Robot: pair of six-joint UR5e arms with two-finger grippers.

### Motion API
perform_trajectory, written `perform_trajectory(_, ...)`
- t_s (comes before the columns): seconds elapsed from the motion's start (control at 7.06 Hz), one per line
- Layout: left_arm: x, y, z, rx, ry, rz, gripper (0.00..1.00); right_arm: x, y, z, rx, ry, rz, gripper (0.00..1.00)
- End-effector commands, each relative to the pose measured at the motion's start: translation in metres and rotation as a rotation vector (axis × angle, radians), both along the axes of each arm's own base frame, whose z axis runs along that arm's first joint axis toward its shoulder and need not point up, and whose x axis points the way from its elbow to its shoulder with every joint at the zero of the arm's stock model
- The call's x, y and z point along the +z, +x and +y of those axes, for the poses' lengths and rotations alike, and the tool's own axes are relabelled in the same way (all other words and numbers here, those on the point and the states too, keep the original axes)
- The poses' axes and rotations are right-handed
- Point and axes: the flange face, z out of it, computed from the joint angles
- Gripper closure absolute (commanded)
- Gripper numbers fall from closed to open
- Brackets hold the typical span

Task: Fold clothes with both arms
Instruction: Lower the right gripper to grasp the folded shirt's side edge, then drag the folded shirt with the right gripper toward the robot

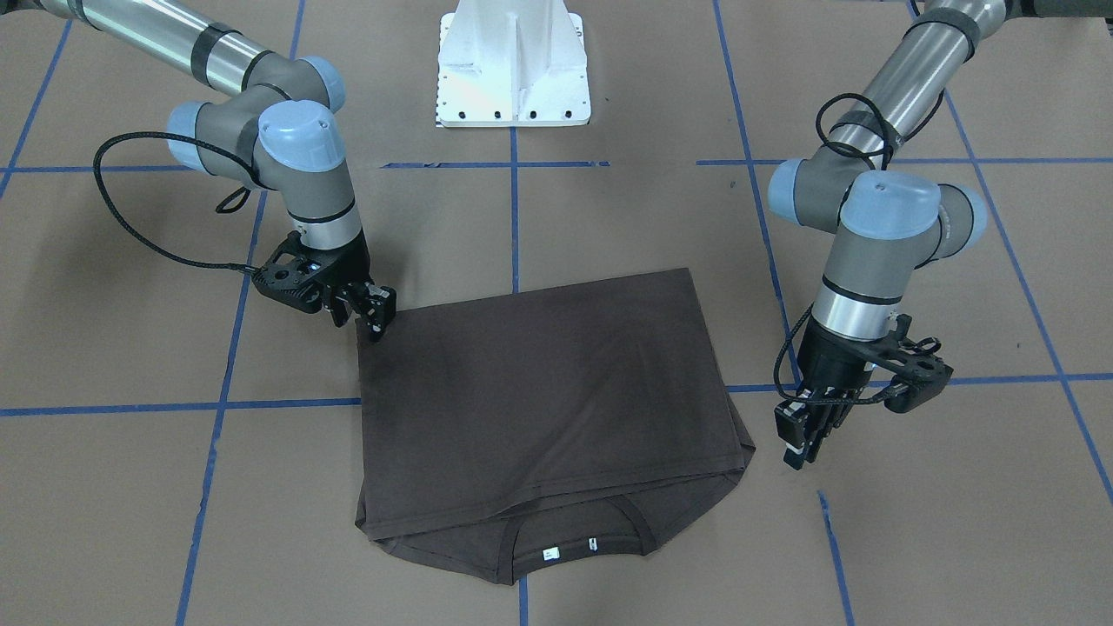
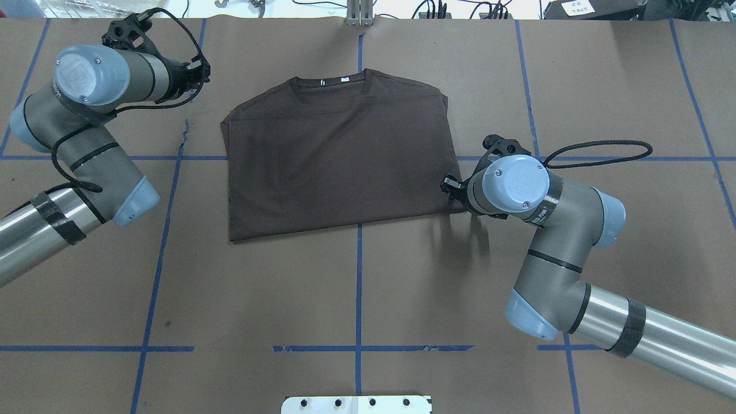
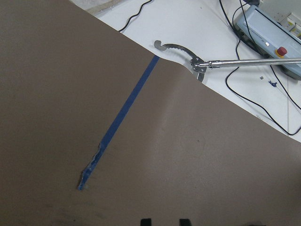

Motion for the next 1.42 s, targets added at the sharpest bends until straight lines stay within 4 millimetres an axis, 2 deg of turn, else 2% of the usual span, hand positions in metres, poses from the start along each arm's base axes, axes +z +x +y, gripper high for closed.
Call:
perform_trajectory(0.0,0.000,0.000,0.000,0.001,0.000,0.000,0.68,-0.003,-0.001,0.002,-0.007,-0.001,-0.007,1.00)
perform_trajectory(0.28,0.000,0.000,0.000,0.000,-0.001,0.000,0.68,-0.008,-0.002,0.003,-0.008,0.004,-0.015,1.00)
perform_trajectory(0.57,-0.002,0.000,0.000,-0.004,-0.003,0.005,0.68,-0.039,0.022,0.015,-0.023,0.018,-0.078,1.00)
perform_trajectory(0.71,-0.006,0.000,0.000,-0.007,-0.003,0.015,0.67,-0.056,0.062,0.049,-0.058,-0.005,-0.134,1.00)
perform_trajectory(0.85,-0.015,0.000,0.004,-0.009,0.004,0.034,0.67,-0.061,0.111,0.095,-0.115,-0.032,-0.166,1.00)
perform_trajectory(0.99,-0.023,0.003,0.010,-0.001,0.008,0.053,0.67,-0.064,0.144,0.140,-0.188,-0.054,-0.196,1.00)
perform_trajectory(1.13,-0.034,0.012,0.020,-0.005,-0.014,0.101,0.67,-0.062,0.154,0.179,-0.264,-0.128,-0.216,1.00)
perform_trajectory(1.27,-0.058,0.005,0.036,0.004,-0.014,0.165,0.67,-0.063,0.137,0.221,-0.354,-0.166,-0.215,1.00)
